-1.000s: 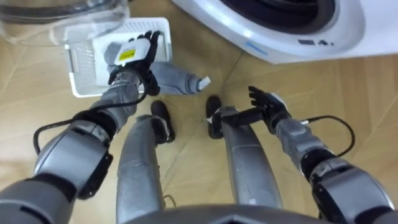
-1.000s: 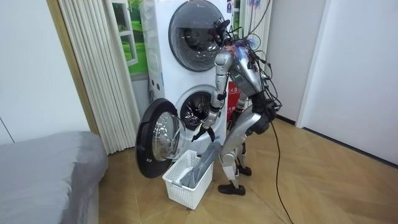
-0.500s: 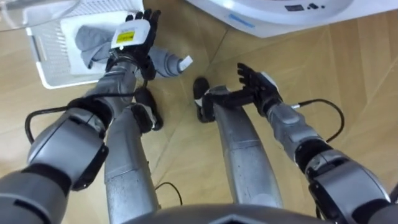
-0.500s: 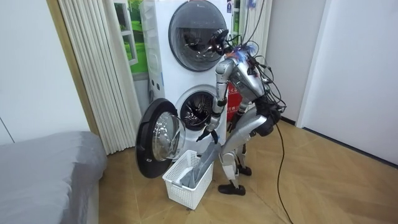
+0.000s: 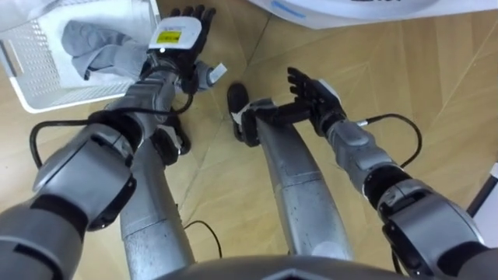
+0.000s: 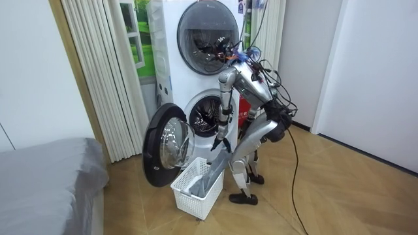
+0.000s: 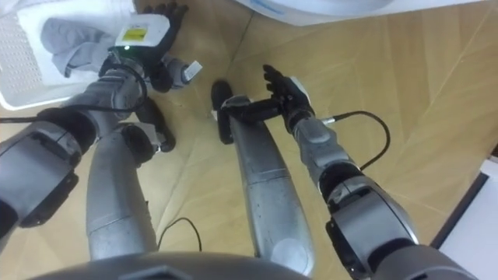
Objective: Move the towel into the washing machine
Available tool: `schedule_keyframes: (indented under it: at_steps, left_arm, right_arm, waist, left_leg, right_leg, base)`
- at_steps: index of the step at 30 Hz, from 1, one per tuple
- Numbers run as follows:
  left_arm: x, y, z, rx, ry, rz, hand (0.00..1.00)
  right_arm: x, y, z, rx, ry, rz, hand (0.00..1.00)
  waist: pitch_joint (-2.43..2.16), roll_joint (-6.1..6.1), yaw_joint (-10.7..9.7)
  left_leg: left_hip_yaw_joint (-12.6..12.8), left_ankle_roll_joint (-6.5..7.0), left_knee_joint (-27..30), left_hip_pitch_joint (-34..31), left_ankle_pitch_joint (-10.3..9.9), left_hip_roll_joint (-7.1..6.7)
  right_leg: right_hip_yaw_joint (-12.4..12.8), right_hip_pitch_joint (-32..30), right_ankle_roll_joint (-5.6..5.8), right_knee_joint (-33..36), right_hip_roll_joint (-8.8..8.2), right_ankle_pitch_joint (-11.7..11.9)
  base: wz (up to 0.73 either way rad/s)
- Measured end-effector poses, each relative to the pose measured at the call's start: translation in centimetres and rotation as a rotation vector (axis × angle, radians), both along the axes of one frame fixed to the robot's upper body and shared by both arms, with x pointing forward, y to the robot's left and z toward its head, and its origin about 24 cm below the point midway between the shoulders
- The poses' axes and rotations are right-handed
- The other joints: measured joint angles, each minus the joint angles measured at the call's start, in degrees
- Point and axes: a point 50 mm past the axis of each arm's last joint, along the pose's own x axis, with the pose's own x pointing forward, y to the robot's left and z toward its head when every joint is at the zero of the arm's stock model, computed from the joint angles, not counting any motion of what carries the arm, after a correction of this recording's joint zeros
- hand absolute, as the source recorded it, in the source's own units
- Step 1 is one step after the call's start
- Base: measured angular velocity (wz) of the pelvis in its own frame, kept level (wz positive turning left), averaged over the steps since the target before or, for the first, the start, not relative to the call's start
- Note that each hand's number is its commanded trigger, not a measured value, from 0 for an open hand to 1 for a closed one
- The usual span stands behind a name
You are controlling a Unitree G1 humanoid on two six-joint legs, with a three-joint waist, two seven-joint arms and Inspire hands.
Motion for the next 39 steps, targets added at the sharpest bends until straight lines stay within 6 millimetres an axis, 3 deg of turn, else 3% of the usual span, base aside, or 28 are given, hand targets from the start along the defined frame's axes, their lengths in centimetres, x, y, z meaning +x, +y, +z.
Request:
schedule_keyframes:
  at_steps: [8,15,16,17,18,24,29,39]
  left_arm:
    - [-1.2,1.4,-2.2,0.091,0.289,0.044,0.0]
    - [-1.8,1.4,-3.1,0.132,0.417,0.057,0.0]
    - [-2.0,1.4,-3.3,0.131,0.432,0.059,0.08]
    - [-2.4,1.4,-3.7,0.133,0.465,0.061,0.67]
    - [-2.8,1.4,-4.2,0.135,0.497,0.063,1.0]
    - [-4.1,2.1,-5.4,0.152,0.584,0.095,1.0]
    - [-3.0,1.6,-4.4,0.149,0.536,0.09,1.0]
    - [-2.9,1.2,-4.3,0.136,0.467,0.084,1.0]
  right_arm:
    - [0.4,0.8,0.2,0.006,0.021,0.028,0.0]
    - [0.5,1.1,0.2,0.004,0.041,0.032,0.0]
    - [0.4,1.2,0.1,0.003,0.048,0.032,0.0]
    - [0.2,1.1,0.0,0.002,0.059,0.03,0.0]
    - [0.1,1.1,-0.2,0.0,0.065,0.029,0.0]
    - [-0.6,0.8,-0.9,-0.006,0.104,0.017,0.0]
    - [-0.7,0.7,-1.0,-0.031,0.101,-0.016,0.0]
    - [-0.9,0.4,-1.3,-0.054,0.111,-0.053,0.0]
  waist:
    - [-0.04,-0.23,-1.7]
    - [-0.3,-0.65,-1.95]
    - [-0.3,-0.65,-1.97]
    - [-0.32,-0.69,-2.04]
    - [-0.37,-0.76,-2.12]
    - [-0.77,-1.36,-2.06]
    - [-0.83,-1.36,-0.9]
    - [-0.9,-1.37,0.88]
  left_leg:
    - [-0.25,-0.14,-0.86,-0.35,-0.08,-0.07]
    - [0.34,-0.22,-1.94,0.37,0.02,-0.22]
    - [0.35,-0.27,-2.15,0.65,0.05,-0.26]
    - [0.35,-0.39,-2.73,1.42,0.14,-0.56]
    - [0.36,-0.5,-3.39,2.29,0.33,-1.02]
    - [0.42,-0.84,-5.07,5.59,0.83,-1.06]
    - [0.51,-0.84,-5.04,6.23,0.83,-0.96]
    - [1.79,-0.84,-5.16,7.76,0.85,-1.06]
  right_leg:
    - [-0.19,-0.5,-0.15,-0.37,-0.55,-0.24]
    - [0.07,-0.28,-0.11,-1.03,-0.79,-0.26]
    - [0.07,-0.03,-0.11,-1.15,-0.81,-0.26]
    - [0.1,0.64,-0.11,-1.41,-0.93,-0.27]
    - [0.15,1.38,-0.12,-1.77,-1.03,-0.27]
    - [-0.02,4.56,-0.35,-3.3,-1.01,-0.29]
    - [0.01,5.18,-0.35,-3.25,-1.0,-0.29]
    - [0.58,5.53,-0.52,-2.4,-1.4,-0.18]
  base:
    - [0.02]
    - [0.01]
    - [0.0]
    - [0.08]
    - [0.1]
    - [0.04]
    - [0.0]
    - [-0.02]
